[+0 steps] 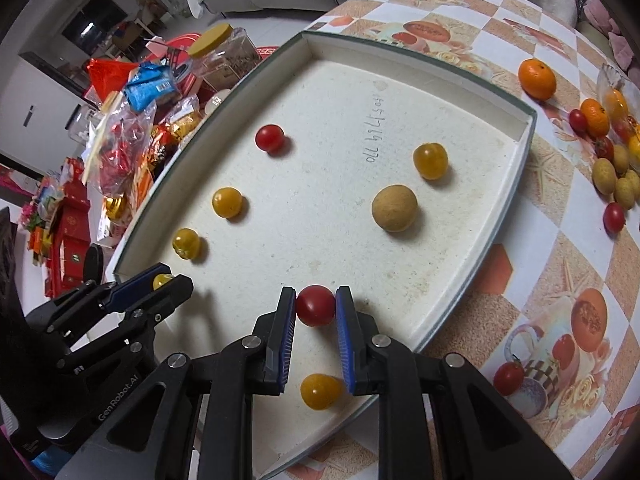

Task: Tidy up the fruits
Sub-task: 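Carry both tomatoes over the white tray and lower them toward it, then open both grippers to drop the tomatoes into the tray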

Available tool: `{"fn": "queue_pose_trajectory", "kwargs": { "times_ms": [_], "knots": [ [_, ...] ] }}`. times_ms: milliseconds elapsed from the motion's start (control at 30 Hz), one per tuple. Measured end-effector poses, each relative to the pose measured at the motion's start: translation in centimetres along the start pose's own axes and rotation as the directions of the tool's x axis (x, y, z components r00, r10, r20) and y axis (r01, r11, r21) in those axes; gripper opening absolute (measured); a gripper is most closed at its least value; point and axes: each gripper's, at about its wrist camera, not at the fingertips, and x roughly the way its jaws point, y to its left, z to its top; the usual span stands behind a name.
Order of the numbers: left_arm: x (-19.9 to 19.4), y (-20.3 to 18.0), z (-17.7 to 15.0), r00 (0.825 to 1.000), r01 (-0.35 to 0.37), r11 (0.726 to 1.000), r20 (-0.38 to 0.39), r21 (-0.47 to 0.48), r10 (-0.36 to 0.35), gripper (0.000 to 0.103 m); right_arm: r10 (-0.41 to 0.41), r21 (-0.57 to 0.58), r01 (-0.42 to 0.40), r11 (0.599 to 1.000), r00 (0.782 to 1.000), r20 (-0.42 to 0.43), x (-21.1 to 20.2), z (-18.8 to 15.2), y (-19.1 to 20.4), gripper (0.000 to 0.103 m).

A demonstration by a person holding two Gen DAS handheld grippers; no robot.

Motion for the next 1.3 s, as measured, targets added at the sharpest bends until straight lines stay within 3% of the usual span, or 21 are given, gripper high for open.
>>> {"fn": "queue_pose_trajectory", "kwargs": {
  "times_ms": [433, 500, 533, 600, 700, 933, 1133, 1300],
  "knots": [
    [1.1, -0.8, -0.2, 0.999, -0.042, 0.999, -0.027, 0.032, 0.043, 0.024, 0.019, -0.007, -0.019, 1.0, 1.0, -0.009, 0.2, -0.1, 0.0, 0.024],
    [1.1, -0.9, -0.1, 0.999, -0.046, 0.998, -0.027, 0.039, 0.047, 0.025, 0.024, -0.001, -0.024, 1.0, 1.0, 0.007, -0.4, -0.1, -0.2, 0.041],
    [1.1, -0.9, -0.1, 0.998, -0.054, 0.998, -0.027, 0.043, 0.055, 0.028, 0.024, 0.002, -0.024, 1.0, 1.0, 0.015, -0.7, -0.1, -0.2, 0.055],
    [1.0, -0.8, 0.0, 0.997, -0.076, 0.996, -0.016, 0.042, 0.077, 0.076, 0.032, 0.01, -0.033, 0.999, 0.998, 0.044, -1.6, -0.1, -0.5, 0.068],
    [0.4, -0.9, 0.1, 0.996, -0.087, 0.995, 0.021, 0.047, 0.086, 0.077, 0.039, 0.022, -0.041, 0.999, 0.996, 0.08, -3.0, -0.2, -1.0, 0.08],
    [-0.1, -2.6, 0.4, 0.997, -0.072, 0.993, 0.015, 0.089, 0.071, 0.077, 0.013, 0.086, -0.024, 0.996, 0.992, 0.128, -5.7, -1.7, -4.0, 0.08],
    [-0.3, -5.6, 0.2, 0.996, -0.088, 0.983, -0.004, 0.158, 0.089, 0.077, -0.029, 0.124, 0.014, 0.992, 0.992, 0.124, -6.9, -3.6, -6.6, 0.08],
    [-0.3, -6.9, 0.3, 0.996, -0.089, 0.983, -0.015, 0.161, 0.093, 0.077, -0.052, 0.153, 0.034, 0.988, 0.992, 0.114, -7.6, -5.0, -8.4, 0.08]
  ]
}}
